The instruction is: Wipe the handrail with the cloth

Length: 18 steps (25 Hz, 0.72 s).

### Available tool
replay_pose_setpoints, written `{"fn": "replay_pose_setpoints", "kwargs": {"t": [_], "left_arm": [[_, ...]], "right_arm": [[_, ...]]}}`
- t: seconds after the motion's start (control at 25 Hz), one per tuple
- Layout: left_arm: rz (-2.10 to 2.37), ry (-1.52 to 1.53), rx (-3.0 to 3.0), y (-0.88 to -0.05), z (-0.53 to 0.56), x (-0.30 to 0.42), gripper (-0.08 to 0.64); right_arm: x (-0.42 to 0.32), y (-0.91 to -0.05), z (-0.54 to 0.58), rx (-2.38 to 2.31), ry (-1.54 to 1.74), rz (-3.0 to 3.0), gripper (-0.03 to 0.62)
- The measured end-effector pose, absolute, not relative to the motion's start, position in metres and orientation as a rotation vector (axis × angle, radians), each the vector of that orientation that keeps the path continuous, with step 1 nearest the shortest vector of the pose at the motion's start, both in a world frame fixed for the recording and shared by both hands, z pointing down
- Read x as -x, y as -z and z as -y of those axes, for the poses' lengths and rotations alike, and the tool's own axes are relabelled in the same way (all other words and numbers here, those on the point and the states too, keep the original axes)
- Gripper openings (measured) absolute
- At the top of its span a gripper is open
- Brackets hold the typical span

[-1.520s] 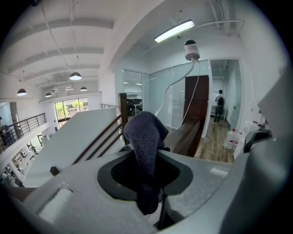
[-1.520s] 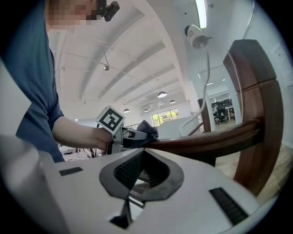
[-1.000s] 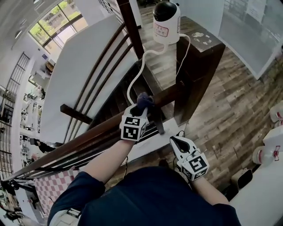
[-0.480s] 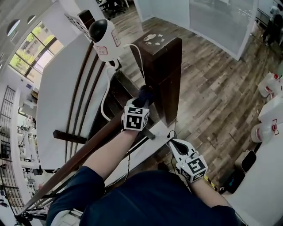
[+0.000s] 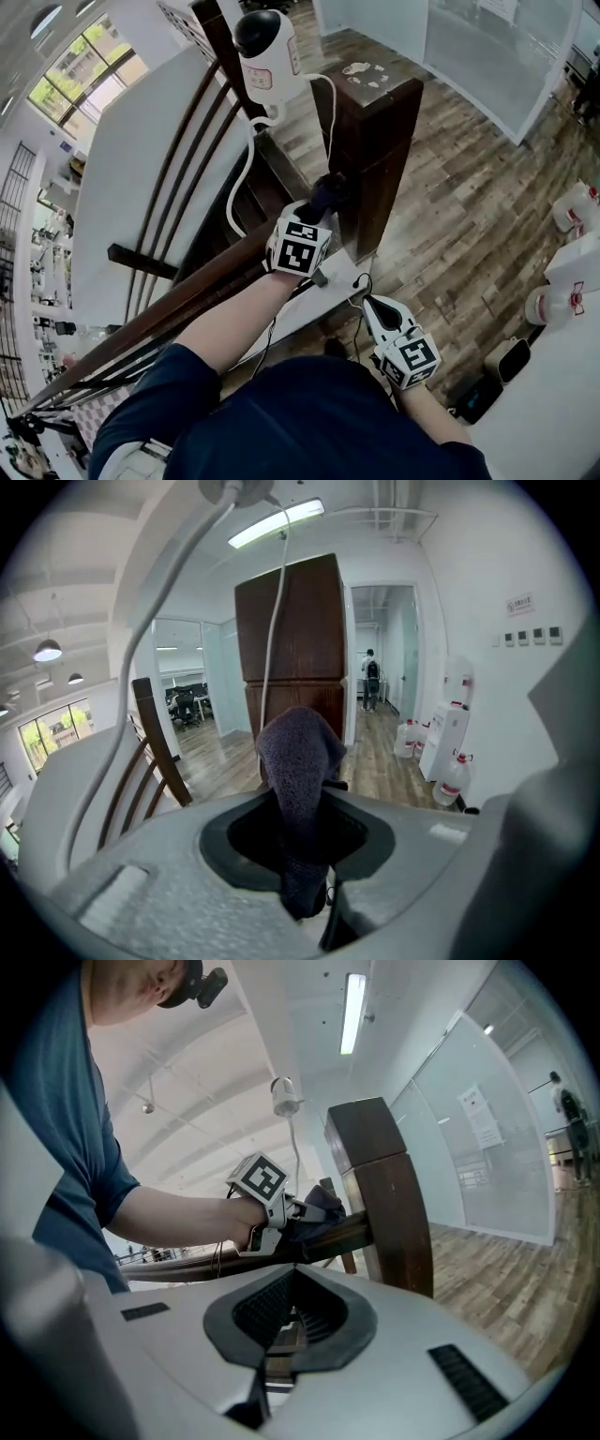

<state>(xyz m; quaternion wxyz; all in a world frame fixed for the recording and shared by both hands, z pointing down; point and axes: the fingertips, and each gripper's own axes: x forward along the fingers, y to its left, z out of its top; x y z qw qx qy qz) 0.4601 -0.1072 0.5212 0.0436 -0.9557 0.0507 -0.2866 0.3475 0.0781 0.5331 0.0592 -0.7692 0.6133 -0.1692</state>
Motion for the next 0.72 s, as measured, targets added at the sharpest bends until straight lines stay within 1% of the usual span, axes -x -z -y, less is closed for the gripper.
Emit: {"fn": "replay_pose_setpoints", "kwargs": {"t": [0.16, 0.32, 0.72], "left_arm": [[-0.218, 0.881, 2.938, -0.522, 0.133, -0.411, 0.092], [-0.368, 0.867, 2.986, -0.518, 0.17, -0.343, 0.091], [-0.875, 0.848, 3.046, -0.519, 0.259, -0.153, 0.092]], "right_arm": [[-0.326, -0.529, -0.038, 2.246, 0.5, -1.993, 0.011], [-0.295, -0.523, 0.004, 2.124, 0.498, -2.16, 0.011], [-0.157, -0.507, 0.102, 1.727, 0.481, -2.623, 0.011]]}}
